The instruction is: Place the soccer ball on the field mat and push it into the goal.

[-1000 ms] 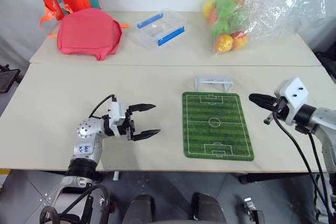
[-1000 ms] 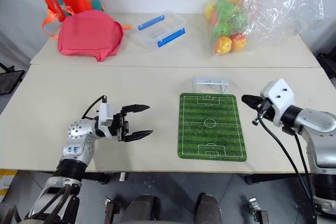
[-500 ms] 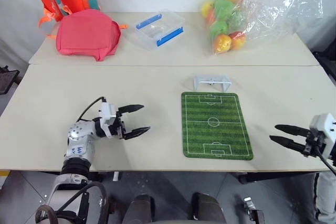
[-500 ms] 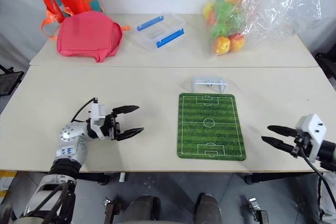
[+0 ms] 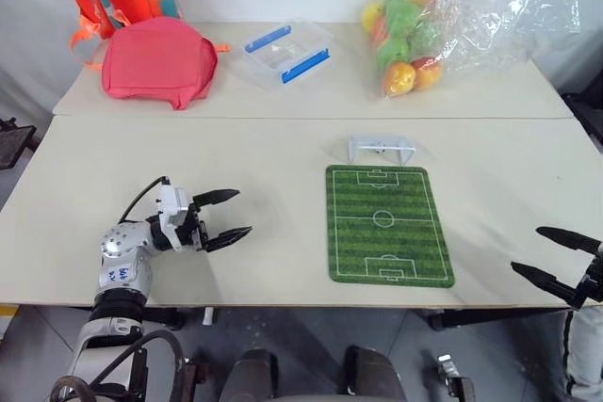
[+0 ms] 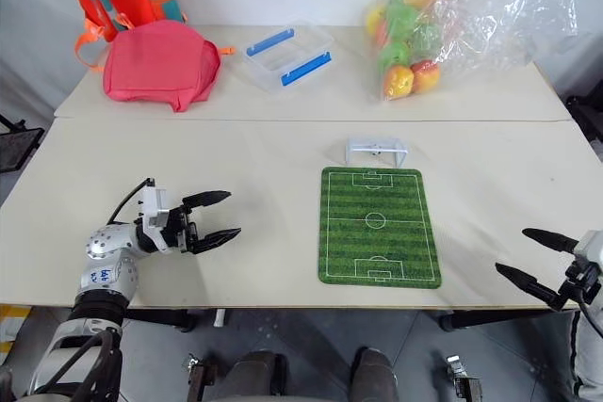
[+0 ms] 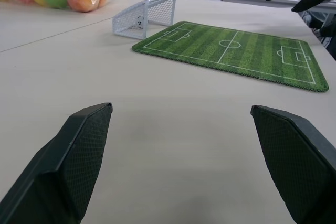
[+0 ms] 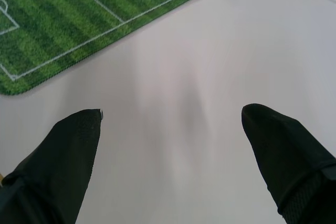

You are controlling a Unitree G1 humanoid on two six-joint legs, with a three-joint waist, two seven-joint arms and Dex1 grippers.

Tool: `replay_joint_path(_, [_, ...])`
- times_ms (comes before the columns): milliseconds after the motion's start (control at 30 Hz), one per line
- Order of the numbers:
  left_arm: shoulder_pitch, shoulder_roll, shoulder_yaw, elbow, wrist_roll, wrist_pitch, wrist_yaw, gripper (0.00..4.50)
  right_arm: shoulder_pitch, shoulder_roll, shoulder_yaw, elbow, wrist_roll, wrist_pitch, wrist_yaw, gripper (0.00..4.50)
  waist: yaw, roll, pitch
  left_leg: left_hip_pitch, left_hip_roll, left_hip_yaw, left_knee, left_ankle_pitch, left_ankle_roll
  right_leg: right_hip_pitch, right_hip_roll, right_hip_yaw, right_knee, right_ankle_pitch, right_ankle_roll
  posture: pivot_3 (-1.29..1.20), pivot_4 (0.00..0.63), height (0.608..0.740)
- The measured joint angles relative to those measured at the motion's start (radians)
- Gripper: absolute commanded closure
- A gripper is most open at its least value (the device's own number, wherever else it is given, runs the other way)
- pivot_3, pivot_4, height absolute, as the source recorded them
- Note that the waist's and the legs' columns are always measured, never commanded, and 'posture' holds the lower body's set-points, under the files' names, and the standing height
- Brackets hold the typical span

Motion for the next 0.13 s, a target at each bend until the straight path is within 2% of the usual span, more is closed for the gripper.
replay_joint_path(133, [-0.028, -0.001, 0.000, -0.001, 0.000, 0.022, 0.001, 0.00, 0.024, 0.007, 0.000, -0.057, 0.002, 0.006, -0.018, 0.04, 0.001, 0.000, 0.000, 0.000, 0.000, 0.000, 0.000, 0.000, 0.000, 0.000, 0.000, 0.000, 0.000, 0.000, 0.000, 0.00, 0.150, 0.740])
